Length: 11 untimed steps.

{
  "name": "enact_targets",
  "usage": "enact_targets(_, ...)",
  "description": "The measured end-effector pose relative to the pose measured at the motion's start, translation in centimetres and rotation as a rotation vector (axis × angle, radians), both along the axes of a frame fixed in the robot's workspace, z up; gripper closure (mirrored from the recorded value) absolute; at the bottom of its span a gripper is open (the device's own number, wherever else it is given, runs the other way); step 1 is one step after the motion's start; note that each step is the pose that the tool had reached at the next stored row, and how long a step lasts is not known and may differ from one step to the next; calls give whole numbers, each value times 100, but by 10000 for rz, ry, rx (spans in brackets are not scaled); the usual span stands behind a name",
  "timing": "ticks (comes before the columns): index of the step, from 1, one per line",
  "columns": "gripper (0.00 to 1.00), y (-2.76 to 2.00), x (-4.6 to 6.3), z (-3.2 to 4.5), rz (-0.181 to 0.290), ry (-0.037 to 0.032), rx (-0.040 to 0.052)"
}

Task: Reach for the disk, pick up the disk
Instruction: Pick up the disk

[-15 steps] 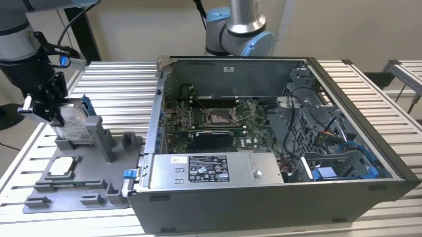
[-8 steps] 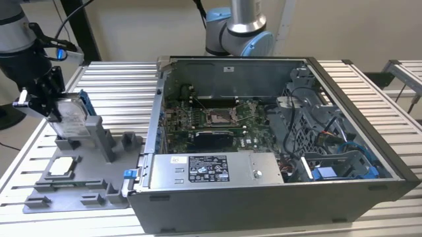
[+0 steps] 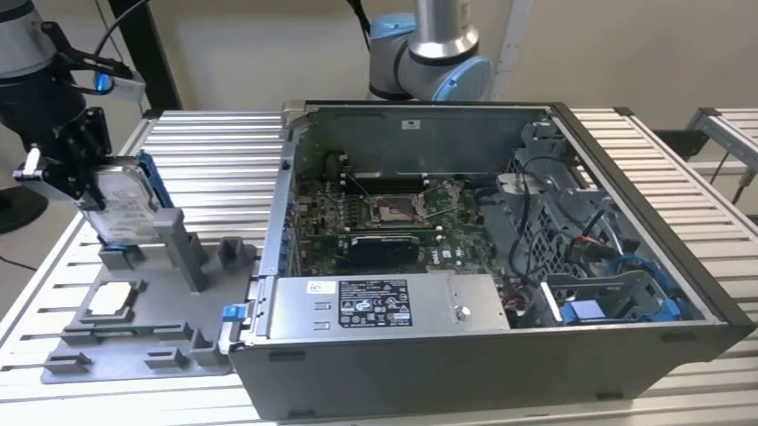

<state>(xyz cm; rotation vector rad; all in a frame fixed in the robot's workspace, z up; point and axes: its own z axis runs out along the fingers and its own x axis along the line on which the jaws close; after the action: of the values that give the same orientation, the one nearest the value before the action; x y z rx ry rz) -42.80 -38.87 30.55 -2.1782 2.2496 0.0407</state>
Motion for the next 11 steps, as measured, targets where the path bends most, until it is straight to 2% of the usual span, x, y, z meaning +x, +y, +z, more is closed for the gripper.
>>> enact_targets(11, 100, 0, 0, 271, 0, 0, -2)
